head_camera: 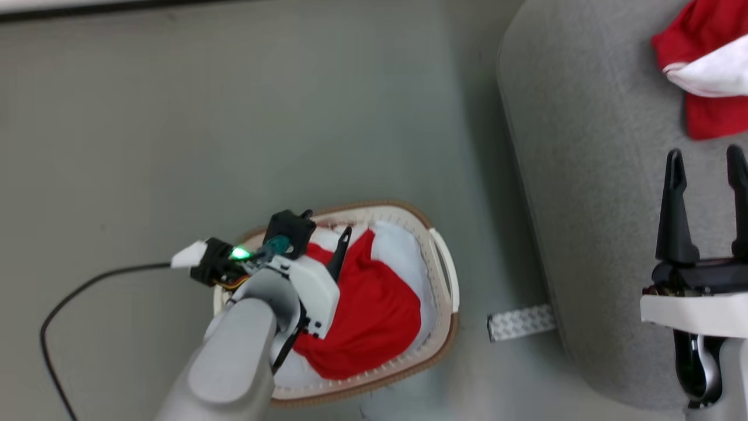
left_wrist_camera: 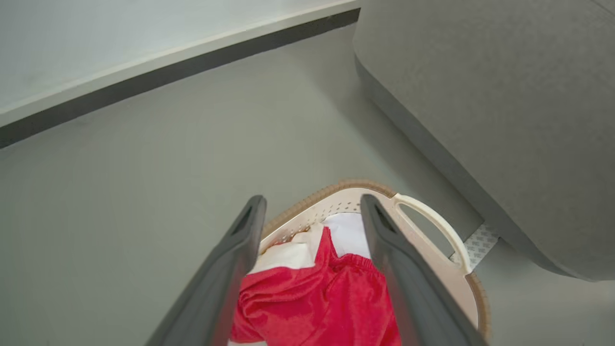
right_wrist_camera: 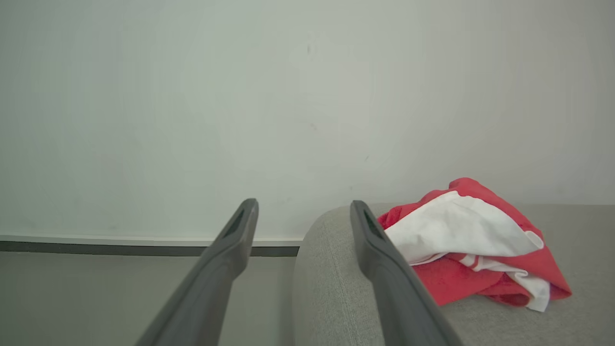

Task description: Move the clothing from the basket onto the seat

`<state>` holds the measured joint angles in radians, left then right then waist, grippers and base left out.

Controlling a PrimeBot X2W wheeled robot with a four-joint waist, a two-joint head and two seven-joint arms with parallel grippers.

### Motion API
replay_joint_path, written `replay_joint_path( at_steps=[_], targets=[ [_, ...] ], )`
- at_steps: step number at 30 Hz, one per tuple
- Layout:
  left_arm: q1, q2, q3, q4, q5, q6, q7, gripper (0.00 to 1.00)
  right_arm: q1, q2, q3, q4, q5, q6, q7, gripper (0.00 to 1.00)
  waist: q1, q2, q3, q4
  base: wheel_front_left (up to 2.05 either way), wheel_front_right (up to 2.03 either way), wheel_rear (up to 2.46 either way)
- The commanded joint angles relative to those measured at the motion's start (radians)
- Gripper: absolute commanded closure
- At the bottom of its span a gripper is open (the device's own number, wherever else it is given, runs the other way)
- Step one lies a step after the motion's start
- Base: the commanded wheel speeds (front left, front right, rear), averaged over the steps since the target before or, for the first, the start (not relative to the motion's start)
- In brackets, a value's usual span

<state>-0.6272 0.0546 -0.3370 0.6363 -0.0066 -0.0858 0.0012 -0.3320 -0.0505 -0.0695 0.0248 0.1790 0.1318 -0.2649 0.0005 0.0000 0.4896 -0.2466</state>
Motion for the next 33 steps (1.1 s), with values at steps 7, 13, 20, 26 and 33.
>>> replay_joint_path(
  at_steps=[7, 13, 20, 26, 33],
  targets=[
    [-0.137, -0.002, -0.077, 0.182, -0.038, 0.067, 0.061, 0.00, -0.073, -0.001, 0.043, -0.051, -0.003, -0.002, 0.001, 0.00, -0.0005, 0.0000, 0.186, 0.009, 0.00, 0.00, 0.00],
    [-0.209, -0.001, -0.154, 0.289, -0.078, 0.127, 0.086, 0.00, -0.082, 0.000, 0.046, -0.076, -0.007, -0.002, 0.001, 0.00, -0.0005, 0.0000, 0.235, 0.028, 0.00, 0.00, 0.00],
    [-0.247, -0.002, -0.235, 0.370, -0.138, 0.142, 0.136, 0.00, -0.102, 0.000, 0.058, -0.082, -0.009, -0.002, 0.001, 0.00, -0.0005, 0.0000, 0.268, 0.034, 0.00, 0.00, 0.00],
    [-0.272, -0.002, -0.283, 0.423, -0.158, 0.145, 0.164, 0.00, -0.118, 0.000, 0.070, -0.097, -0.002, -0.002, 0.001, 0.00, -0.0005, 0.0000, 0.303, 0.025, 0.00, 0.00, 0.00],
    [-0.321, -0.001, -0.322, 0.489, -0.168, 0.137, 0.164, 0.00, -0.117, 0.000, 0.071, -0.115, -0.004, -0.002, 0.001, 0.00, -0.0005, 0.0000, 0.371, 0.012, 0.00, 0.00, 0.00]
  ],
)
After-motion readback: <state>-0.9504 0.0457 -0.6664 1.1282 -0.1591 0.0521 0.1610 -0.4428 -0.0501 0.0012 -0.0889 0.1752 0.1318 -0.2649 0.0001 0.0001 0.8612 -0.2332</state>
